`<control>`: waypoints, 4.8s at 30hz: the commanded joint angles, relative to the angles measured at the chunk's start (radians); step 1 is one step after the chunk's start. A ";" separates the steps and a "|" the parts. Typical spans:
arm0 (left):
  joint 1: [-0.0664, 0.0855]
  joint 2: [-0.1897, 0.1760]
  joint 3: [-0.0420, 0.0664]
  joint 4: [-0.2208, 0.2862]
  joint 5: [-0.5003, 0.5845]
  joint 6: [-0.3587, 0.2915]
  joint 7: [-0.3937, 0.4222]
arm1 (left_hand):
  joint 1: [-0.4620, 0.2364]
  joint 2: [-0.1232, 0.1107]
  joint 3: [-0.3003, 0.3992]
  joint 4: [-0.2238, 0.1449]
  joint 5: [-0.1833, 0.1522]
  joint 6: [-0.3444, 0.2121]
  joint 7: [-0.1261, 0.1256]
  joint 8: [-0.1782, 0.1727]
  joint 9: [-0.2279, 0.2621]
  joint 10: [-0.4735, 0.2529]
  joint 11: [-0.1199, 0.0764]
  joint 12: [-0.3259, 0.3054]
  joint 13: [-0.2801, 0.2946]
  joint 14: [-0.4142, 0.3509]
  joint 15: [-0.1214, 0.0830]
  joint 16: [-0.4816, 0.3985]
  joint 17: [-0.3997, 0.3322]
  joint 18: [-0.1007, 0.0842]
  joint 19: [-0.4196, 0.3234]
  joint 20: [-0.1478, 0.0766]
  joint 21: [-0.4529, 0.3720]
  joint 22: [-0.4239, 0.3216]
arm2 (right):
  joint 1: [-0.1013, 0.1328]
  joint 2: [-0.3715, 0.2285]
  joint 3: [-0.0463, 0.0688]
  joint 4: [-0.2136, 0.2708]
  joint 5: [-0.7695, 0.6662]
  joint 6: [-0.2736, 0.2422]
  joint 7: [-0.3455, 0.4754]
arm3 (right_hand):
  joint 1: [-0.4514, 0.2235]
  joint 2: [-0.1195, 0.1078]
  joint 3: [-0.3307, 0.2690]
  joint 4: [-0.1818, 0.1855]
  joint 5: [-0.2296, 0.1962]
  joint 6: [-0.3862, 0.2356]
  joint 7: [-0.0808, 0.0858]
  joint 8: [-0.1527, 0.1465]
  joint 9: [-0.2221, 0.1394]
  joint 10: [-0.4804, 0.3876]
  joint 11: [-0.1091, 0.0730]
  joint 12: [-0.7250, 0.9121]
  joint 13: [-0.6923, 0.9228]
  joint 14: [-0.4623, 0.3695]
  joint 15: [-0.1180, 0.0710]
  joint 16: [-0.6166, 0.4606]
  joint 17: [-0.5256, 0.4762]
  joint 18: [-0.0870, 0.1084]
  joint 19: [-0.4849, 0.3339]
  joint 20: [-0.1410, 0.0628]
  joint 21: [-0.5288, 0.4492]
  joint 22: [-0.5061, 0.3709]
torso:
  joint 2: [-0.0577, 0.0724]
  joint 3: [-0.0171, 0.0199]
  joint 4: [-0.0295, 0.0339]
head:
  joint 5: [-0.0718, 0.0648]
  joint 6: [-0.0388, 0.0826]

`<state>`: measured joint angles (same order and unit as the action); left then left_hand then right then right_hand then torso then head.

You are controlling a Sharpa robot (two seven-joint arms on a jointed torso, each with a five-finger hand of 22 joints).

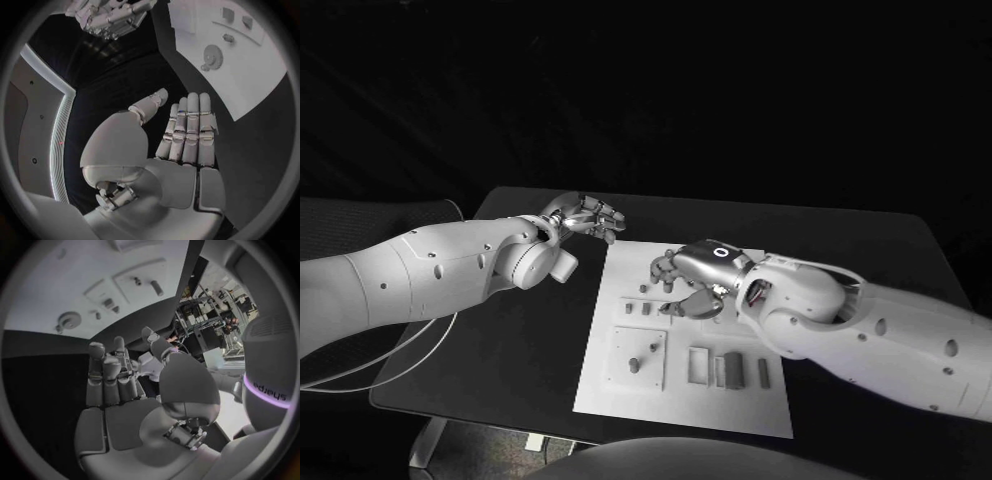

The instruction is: Assemble the parts on the task board

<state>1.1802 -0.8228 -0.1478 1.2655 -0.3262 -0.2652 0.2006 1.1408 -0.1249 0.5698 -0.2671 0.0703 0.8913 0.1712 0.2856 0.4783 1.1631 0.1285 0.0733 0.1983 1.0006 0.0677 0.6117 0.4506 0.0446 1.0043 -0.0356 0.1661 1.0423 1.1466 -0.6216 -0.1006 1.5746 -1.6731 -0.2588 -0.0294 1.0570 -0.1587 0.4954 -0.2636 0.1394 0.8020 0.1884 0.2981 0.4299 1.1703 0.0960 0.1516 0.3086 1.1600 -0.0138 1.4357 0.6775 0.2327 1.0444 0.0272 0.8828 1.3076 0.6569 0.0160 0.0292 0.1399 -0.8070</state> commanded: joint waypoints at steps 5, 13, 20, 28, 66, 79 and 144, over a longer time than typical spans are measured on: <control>0.001 0.003 0.000 -0.007 0.004 0.004 0.012 | 0.002 0.002 0.002 0.006 0.006 -0.008 0.000 0.005 -0.002 0.004 0.003 -0.002 -0.001 0.008 -0.002 -0.004 0.003 0.010 0.007 0.002 -0.006 0.001 | 0.061 -0.096 0.001 -0.017 0.230 0.126 -0.075 | -0.062 -0.001 -0.016 0.046 0.001 0.030 -0.016 0.025 0.006 0.123 -0.033 0.099 0.082 0.004 -0.025 -0.001 -0.004 0.029 -0.001 -0.003 -0.004 0.014 | -0.002 -0.0010 -0.0044 | -0.033 0.028; 0.001 0.005 -0.001 -0.012 0.004 0.005 0.010 | 0.000 0.001 0.002 0.007 0.006 -0.007 0.000 0.006 -0.002 0.004 0.003 -0.001 -0.001 0.008 -0.002 -0.005 0.005 0.010 0.007 0.003 -0.006 0.002 | 0.062 -0.185 -0.021 0.004 0.327 0.207 -0.163 | -0.117 -0.002 -0.024 0.120 0.057 0.096 -0.063 0.059 0.040 -0.009 -0.085 0.682 0.681 0.020 -0.079 0.026 0.016 0.029 0.006 -0.009 -0.018 0.016 | -0.005 0.0015 -0.0107 | -0.049 0.035; 0.001 0.006 -0.001 -0.011 0.005 0.006 0.010 | -0.001 0.001 0.001 0.008 0.005 -0.007 0.000 0.006 -0.002 0.005 0.003 -0.001 -0.001 0.008 -0.002 -0.006 0.006 0.010 0.008 0.003 -0.006 0.002 | 0.062 -0.240 -0.065 0.055 0.508 0.280 -0.292 | -0.190 -0.006 -0.017 0.208 0.029 0.141 -0.081 0.079 0.067 -0.018 -0.100 0.881 0.811 0.022 -0.093 0.104 0.076 0.029 0.015 -0.019 -0.011 0.019 | -0.004 0.0003 -0.0104 | -0.062 0.034; 0.001 0.008 -0.002 -0.005 0.005 0.011 0.008 | -0.003 0.001 0.000 0.009 0.005 -0.007 0.000 0.006 -0.002 0.005 0.003 -0.001 -0.002 0.009 -0.002 -0.008 0.008 0.010 0.008 0.003 -0.007 0.002 | 0.062 -0.264 -0.121 0.090 0.558 0.370 -0.390 | -0.259 -0.026 -0.007 0.307 -0.032 0.166 -0.093 0.084 0.083 -0.013 -0.111 0.953 0.845 0.041 -0.103 0.128 0.115 0.029 0.031 -0.040 0.004 0.020 | -0.004 -0.0018 -0.0089 | -0.073 0.022; 0.001 0.002 -0.002 0.012 0.006 0.016 0.005 | -0.010 0.003 -0.001 0.015 0.005 -0.008 0.000 0.006 -0.003 0.005 0.003 -0.002 -0.002 0.009 -0.002 -0.014 0.015 0.010 0.008 0.002 -0.009 0.003 | -0.026 -0.157 -0.144 0.000 0.467 0.414 -0.420 | -0.185 -0.002 -0.126 0.551 -0.063 0.184 -0.100 0.067 0.118 -0.011 -0.119 0.994 0.836 0.067 -0.109 0.130 0.187 0.029 0.016 -0.063 0.043 0.019 | -0.003 -0.0018 -0.0066 | -0.071 -0.014; 0.001 0.000 -0.002 0.014 0.006 0.018 0.004 | -0.010 0.003 -0.002 0.015 0.005 -0.008 0.000 0.007 -0.004 0.005 0.003 -0.002 -0.002 0.009 -0.002 -0.015 0.016 0.010 0.008 0.002 -0.009 0.004 | -0.034 -0.138 -0.144 -0.017 0.451 0.410 -0.428 | -0.097 0.031 -0.186 0.533 -0.016 0.188 -0.099 0.058 0.120 -0.012 -0.117 0.997 0.830 0.064 -0.107 0.126 0.186 0.029 0.011 -0.060 0.045 0.019 | -0.004 -0.0030 -0.0067 | -0.067 -0.027; 0.001 0.000 -0.003 0.021 0.006 0.017 -0.006 | -0.006 0.002 -0.001 0.014 0.006 -0.008 0.000 0.008 -0.005 0.005 0.002 -0.002 -0.003 0.010 -0.002 -0.022 0.026 0.010 0.008 0.003 -0.011 0.006 | 0.061 -0.002 -0.147 -0.067 0.880 0.321 -0.527 | -0.309 0.199 -0.049 -0.016 0.041 0.240 -0.102 0.018 0.118 -0.010 -0.119 1.001 0.792 0.058 -0.102 0.106 0.180 0.029 0.018 -0.033 0.034 0.020 | -0.004 -0.0027 -0.0063 | -0.072 -0.050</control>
<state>1.1802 -0.8243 -0.1509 1.2838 -0.3257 -0.2596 0.1908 1.1408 -0.1249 0.5694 -0.2568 0.0702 0.8913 0.1712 0.2896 0.4744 1.1631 0.1286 0.0733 0.1963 1.0041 0.0643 0.5962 0.4752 0.0346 1.0079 -0.0321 0.1583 1.0465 1.2109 -0.6245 -0.2473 1.5081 -0.7828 0.0496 -0.5484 0.7577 0.0364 0.3720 -0.2098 0.1827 1.0337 0.0793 0.3155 0.5470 1.1617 -0.0215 1.1492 1.1023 1.2178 -0.1113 1.5426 0.8580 0.2492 1.0578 -0.0084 0.9176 1.3076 0.6535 0.0128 0.0228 0.0668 -0.8533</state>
